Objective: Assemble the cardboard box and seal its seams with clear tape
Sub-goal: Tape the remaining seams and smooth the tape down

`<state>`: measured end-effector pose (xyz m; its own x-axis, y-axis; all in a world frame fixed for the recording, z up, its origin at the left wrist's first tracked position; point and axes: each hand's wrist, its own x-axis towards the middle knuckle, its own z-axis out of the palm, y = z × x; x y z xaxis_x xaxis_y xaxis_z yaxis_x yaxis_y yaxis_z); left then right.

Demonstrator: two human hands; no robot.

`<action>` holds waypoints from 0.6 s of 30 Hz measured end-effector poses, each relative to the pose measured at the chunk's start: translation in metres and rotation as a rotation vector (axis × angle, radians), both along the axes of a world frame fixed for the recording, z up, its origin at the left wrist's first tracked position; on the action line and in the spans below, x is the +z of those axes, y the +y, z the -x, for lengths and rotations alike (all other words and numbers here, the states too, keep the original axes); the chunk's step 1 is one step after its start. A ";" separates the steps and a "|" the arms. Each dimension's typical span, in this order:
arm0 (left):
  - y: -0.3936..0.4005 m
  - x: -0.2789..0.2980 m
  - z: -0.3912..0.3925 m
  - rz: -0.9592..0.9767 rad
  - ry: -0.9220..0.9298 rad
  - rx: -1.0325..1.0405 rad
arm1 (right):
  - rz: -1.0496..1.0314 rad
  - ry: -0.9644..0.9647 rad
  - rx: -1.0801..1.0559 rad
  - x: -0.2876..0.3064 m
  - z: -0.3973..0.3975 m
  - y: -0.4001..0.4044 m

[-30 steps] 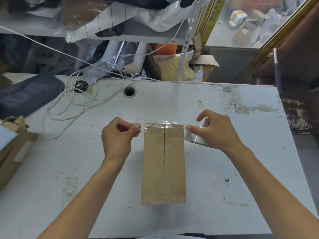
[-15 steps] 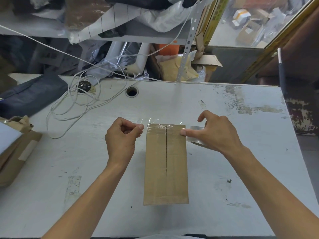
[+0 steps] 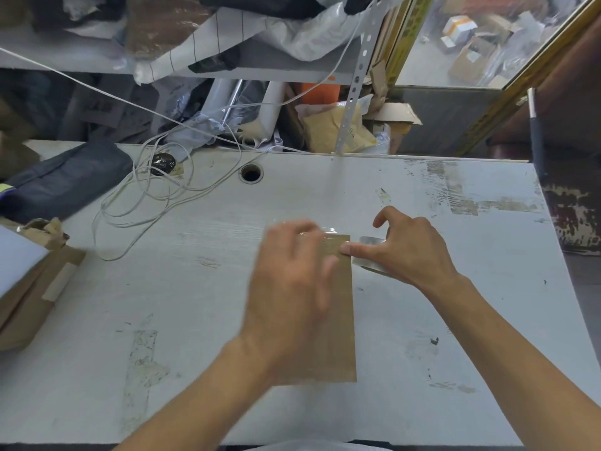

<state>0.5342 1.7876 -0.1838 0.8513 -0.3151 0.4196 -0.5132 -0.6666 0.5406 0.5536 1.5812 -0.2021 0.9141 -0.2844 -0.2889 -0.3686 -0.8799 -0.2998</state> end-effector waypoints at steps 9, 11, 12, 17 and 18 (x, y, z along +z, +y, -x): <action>-0.029 -0.048 0.042 -0.652 0.206 -0.256 | -0.320 -0.048 0.001 -0.020 0.003 -0.008; -0.031 -0.048 0.042 -0.659 0.212 -0.248 | -0.473 -0.068 0.023 -0.022 0.001 -0.013; -0.031 -0.048 0.042 -0.662 0.217 -0.244 | -0.539 -0.074 0.029 -0.022 0.000 -0.017; -0.032 -0.046 0.041 -0.659 0.228 -0.253 | -0.734 -0.057 0.055 -0.024 0.006 -0.038; -0.033 -0.045 0.040 -0.659 0.231 -0.243 | -0.758 -0.060 0.057 -0.026 0.009 -0.042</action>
